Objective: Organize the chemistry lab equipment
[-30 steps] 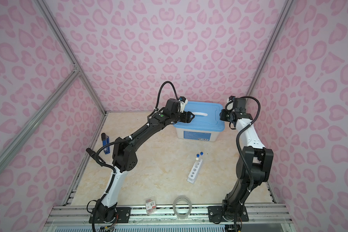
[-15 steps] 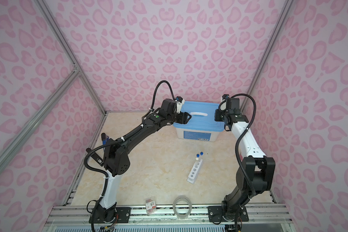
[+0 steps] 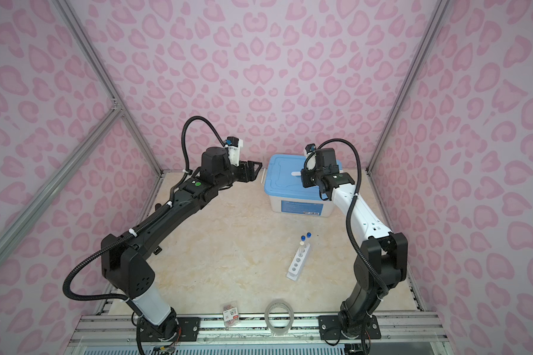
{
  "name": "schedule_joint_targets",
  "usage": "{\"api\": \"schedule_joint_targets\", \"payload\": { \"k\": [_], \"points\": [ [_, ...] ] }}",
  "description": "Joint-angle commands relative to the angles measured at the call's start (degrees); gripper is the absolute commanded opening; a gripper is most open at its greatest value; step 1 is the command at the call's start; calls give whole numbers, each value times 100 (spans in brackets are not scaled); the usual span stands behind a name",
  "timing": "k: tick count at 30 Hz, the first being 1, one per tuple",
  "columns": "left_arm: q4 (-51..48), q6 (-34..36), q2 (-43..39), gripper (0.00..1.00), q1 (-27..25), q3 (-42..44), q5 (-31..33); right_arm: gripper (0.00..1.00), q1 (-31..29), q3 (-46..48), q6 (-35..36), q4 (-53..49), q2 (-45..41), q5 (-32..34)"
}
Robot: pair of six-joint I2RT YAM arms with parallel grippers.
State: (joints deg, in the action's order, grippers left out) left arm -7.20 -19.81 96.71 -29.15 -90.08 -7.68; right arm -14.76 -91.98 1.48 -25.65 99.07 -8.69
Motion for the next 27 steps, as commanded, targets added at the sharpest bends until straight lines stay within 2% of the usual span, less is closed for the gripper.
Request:
{"api": "schedule_joint_targets", "payload": {
  "k": [1,6,12,17,27],
  "points": [
    [452,-230,-397,74,155,446,-82,38,-218,-298,216,-160,307,132],
    [796,-625,-562,75,470,997,-402,38,-461,-865,282,-286,847,122],
    [1227,-1239,-175,76,863,1182,-1292,38,-673,-1510,395,-517,1416,222],
    [1100,-1402,375,76,954,817,-1780,38,-812,-1717,529,-665,1666,435],
    [1209,-1657,1447,76,962,206,-2311,38,-887,-1656,547,-722,1748,462]
  ]
}}
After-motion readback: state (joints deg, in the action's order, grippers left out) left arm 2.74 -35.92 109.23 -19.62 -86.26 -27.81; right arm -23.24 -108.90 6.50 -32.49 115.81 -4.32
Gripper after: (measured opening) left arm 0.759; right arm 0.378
